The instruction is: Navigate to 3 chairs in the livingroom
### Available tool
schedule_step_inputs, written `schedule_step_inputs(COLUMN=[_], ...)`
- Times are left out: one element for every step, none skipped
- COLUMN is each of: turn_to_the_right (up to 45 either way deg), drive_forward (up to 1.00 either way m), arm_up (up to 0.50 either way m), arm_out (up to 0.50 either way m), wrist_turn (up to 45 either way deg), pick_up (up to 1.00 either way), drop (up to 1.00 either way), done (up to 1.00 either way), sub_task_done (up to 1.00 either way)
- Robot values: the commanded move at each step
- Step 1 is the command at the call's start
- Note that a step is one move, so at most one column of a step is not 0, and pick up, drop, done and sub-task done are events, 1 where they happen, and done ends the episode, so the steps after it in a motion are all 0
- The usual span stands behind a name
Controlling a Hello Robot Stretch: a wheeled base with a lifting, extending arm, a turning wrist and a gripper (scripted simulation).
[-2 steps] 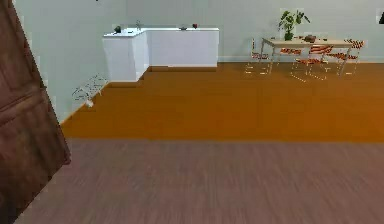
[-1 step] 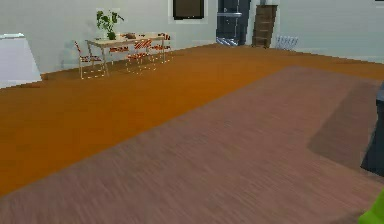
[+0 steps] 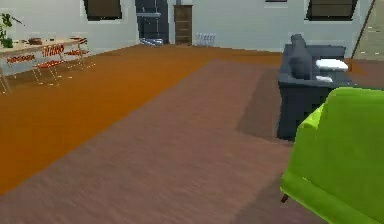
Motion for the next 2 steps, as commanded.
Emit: schedule_step_inputs(turn_to_the_right=[0.0, 12.0], drive_forward=[1.0, 0.0], arm_up=[0.0, 0.0], arm_out=[0.0, 0.0], wrist_turn=[0.0, 0.0], pick_up=[0.0, 0.0], drop=[0.0, 0.0], done=[0.0, 0.0], sub_task_done=[0.0, 0.0])
